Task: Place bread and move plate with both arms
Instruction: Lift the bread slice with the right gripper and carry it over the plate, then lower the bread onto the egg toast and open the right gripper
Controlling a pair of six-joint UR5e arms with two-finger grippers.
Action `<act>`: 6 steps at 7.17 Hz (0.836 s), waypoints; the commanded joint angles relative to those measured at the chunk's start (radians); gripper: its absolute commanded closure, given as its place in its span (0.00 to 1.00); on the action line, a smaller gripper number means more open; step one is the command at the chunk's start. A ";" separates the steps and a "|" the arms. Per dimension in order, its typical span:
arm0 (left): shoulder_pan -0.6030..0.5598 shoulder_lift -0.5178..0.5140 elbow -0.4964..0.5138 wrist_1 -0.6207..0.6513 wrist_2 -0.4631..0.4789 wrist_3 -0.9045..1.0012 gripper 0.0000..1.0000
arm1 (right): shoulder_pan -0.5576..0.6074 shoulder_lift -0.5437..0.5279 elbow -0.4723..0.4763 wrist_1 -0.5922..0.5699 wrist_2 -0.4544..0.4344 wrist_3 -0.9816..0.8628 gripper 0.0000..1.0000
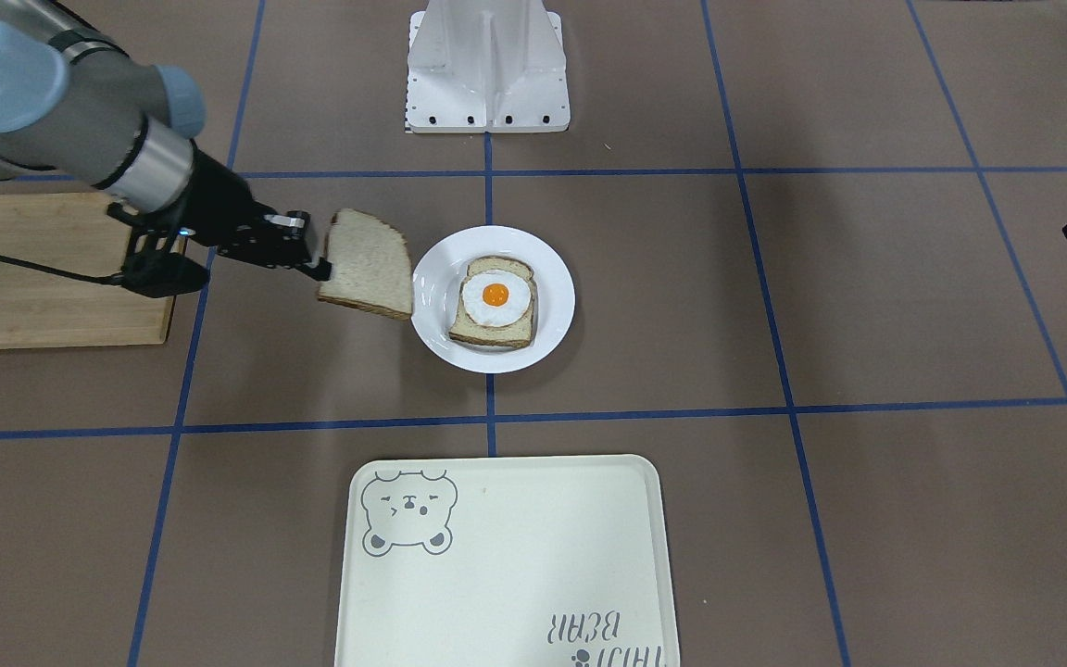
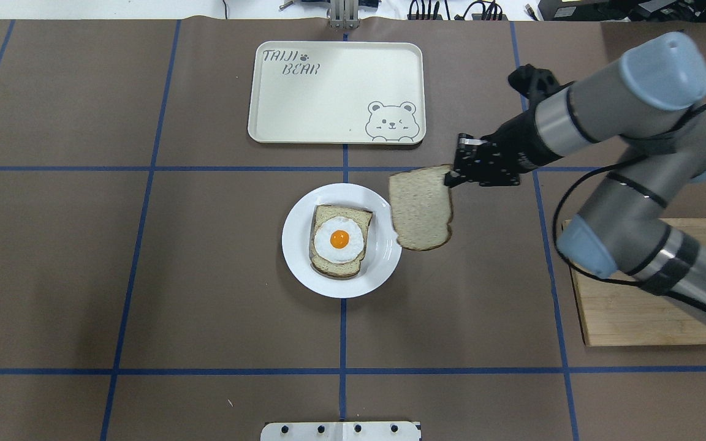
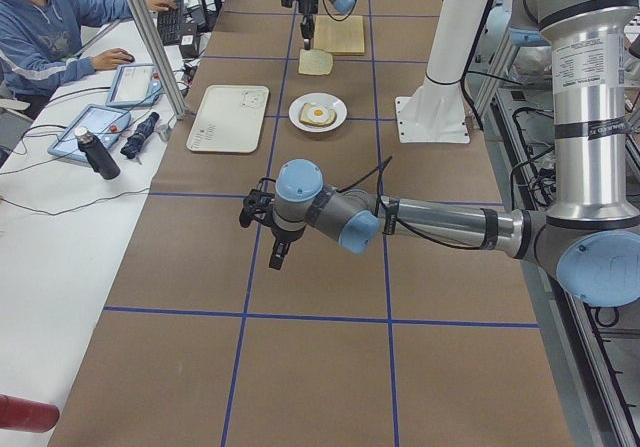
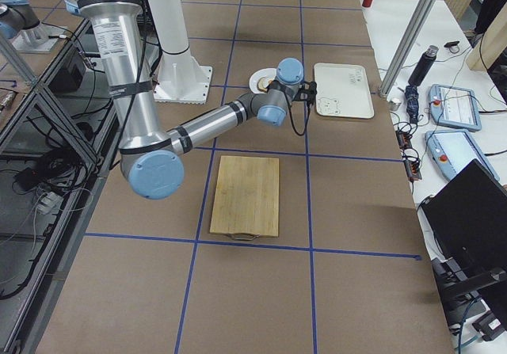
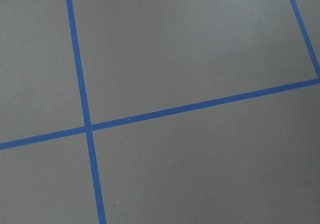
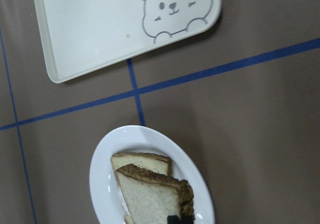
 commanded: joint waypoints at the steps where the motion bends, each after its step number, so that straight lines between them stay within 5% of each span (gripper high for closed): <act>1: 0.000 -0.002 -0.002 0.000 -0.003 -0.002 0.01 | -0.150 0.174 -0.114 0.003 -0.233 0.138 1.00; 6: 0.002 -0.008 -0.030 0.003 -0.003 -0.064 0.01 | -0.236 0.124 -0.149 0.009 -0.279 0.128 1.00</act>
